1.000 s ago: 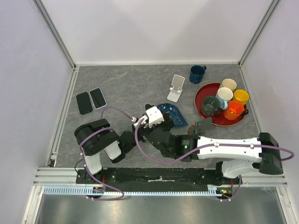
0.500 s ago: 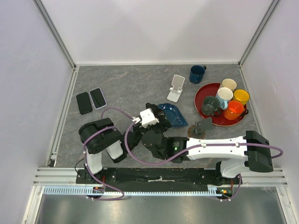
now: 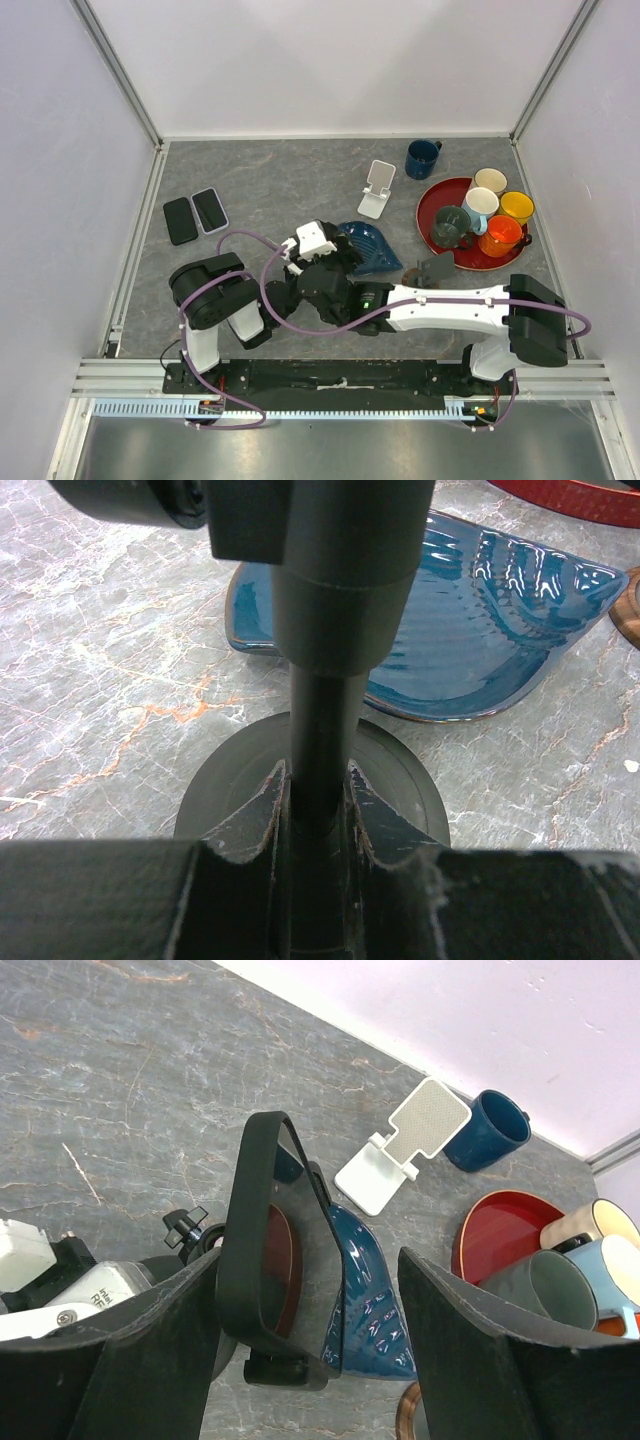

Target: Remove the phone from the phone stand

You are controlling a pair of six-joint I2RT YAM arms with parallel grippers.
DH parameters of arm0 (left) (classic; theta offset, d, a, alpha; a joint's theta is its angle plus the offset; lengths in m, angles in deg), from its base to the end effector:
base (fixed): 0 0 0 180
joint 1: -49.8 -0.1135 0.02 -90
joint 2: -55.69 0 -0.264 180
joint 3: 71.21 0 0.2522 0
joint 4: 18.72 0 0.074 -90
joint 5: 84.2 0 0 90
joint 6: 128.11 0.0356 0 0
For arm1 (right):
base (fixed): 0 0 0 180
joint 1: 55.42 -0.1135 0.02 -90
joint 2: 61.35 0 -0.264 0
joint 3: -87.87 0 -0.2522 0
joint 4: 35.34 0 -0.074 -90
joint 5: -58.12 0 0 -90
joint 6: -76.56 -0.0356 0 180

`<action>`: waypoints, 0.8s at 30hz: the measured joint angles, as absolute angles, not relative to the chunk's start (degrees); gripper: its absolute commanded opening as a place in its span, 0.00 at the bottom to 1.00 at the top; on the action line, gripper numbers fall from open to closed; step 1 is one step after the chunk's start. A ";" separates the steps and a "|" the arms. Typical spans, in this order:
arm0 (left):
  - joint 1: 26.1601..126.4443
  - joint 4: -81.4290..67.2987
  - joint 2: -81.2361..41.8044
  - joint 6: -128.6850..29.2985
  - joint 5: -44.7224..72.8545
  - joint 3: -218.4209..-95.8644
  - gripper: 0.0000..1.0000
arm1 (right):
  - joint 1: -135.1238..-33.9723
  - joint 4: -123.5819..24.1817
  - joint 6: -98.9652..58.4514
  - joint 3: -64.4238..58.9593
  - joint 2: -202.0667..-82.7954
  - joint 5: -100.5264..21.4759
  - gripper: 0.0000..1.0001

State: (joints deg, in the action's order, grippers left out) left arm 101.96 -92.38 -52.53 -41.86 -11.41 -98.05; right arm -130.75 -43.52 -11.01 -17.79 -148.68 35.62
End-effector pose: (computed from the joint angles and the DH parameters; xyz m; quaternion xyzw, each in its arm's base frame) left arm 0.1601 -0.1889 0.1004 0.2155 0.7195 -0.2054 0.6274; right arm 0.1167 0.3159 0.2889 -0.1861 0.7311 -0.0895 0.6503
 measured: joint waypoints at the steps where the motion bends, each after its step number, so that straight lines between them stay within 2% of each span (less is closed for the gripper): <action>1: 101.96 -92.38 -52.53 -41.86 -11.47 -98.10 0.02 | -130.53 -43.52 -11.01 -17.79 -148.94 35.45 0.73; 6: 102.03 -92.36 -52.60 -41.86 -11.67 -98.16 0.02 | -130.03 -43.59 -10.96 -17.59 -149.51 34.97 0.64; 11: 102.03 -92.42 -52.88 -41.86 -11.93 -98.43 0.02 | -129.88 -43.59 -10.98 -17.46 -149.47 34.27 0.48; 12: 102.03 -92.47 -52.97 -41.86 -11.98 -98.49 0.02 | -129.88 -43.61 -10.98 -17.46 -149.38 33.76 0.40; 17: 102.03 -92.71 -53.30 -41.88 -12.17 -98.67 0.02 | -129.81 -44.35 -11.29 -17.59 -148.02 30.62 0.17; 19: 102.03 -92.77 -53.41 -41.91 -12.17 -98.73 0.02 | -129.57 -45.07 -11.03 -18.21 -146.78 30.44 0.02; 24: 102.18 -92.75 -53.56 -41.91 -12.26 -99.02 0.02 | -128.61 -45.05 -11.57 -20.92 -143.35 26.81 0.00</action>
State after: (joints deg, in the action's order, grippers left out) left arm 102.18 -92.75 -53.56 -41.91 -12.26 -99.02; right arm -128.61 -45.05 -11.57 -20.92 -143.35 26.81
